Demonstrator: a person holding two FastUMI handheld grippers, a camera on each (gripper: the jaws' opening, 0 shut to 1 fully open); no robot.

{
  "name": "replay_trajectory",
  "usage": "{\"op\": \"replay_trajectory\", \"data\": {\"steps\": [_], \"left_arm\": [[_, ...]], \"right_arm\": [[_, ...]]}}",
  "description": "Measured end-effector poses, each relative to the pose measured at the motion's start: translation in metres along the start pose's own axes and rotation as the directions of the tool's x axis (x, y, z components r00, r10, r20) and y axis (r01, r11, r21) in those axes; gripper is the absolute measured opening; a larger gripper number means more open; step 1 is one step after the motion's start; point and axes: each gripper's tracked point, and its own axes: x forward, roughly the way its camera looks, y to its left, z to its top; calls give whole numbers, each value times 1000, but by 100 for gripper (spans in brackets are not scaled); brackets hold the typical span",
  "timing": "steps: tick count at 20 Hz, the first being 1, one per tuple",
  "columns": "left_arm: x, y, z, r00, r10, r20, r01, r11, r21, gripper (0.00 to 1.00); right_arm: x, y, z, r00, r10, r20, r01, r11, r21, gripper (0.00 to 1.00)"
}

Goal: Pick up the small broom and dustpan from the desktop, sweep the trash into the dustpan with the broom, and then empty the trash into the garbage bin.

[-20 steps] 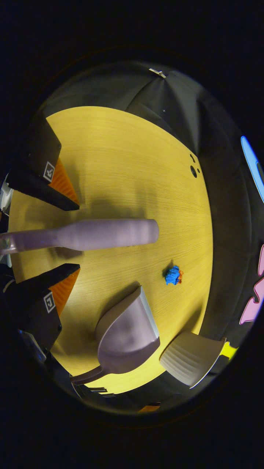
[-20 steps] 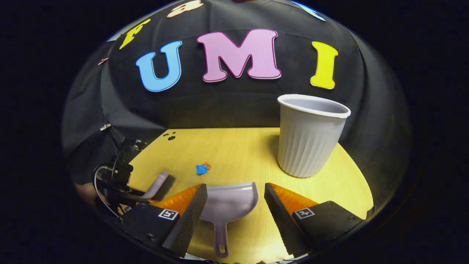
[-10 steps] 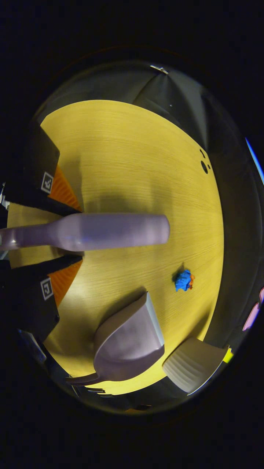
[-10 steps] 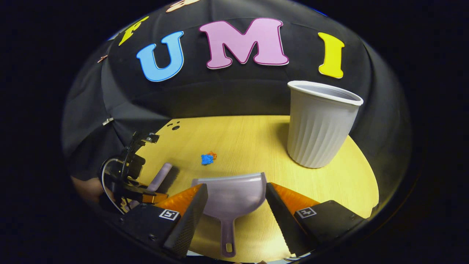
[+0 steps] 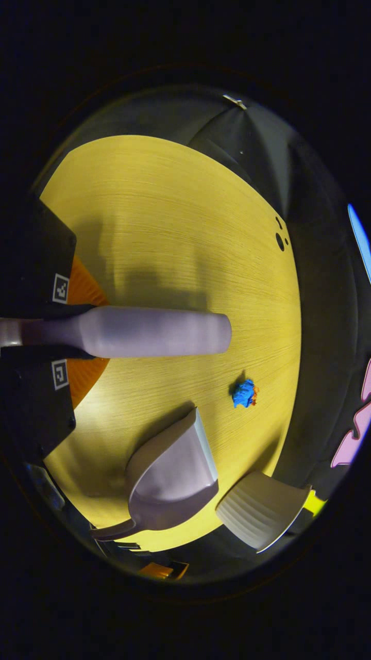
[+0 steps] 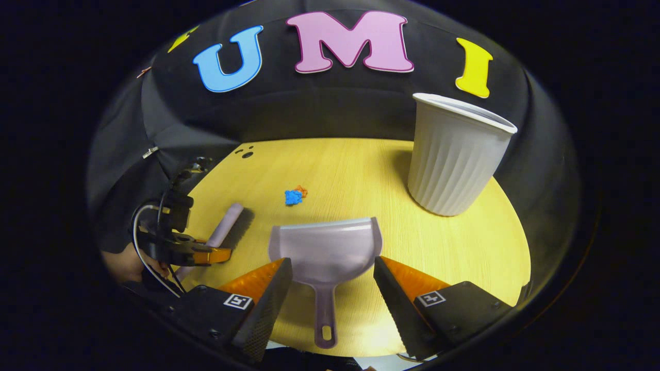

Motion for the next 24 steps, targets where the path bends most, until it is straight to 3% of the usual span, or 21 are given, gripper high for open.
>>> {"op": "replay_trajectory", "data": {"steps": [12,19,24], "left_arm": [[-110,16,-18,978,-87,188,111,986,-121,24],[-139,42,-47,982,-31,187,65,982,-179,25],[-140,46,-59,988,-14,152,49,972,-229,25]], "right_arm": [[14,11,-56,975,-28,-221,32,999,15,98],[51,6,-104,923,-33,-383,85,989,122,98],[76,5,-111,909,-39,-415,81,993,84,95]]}}
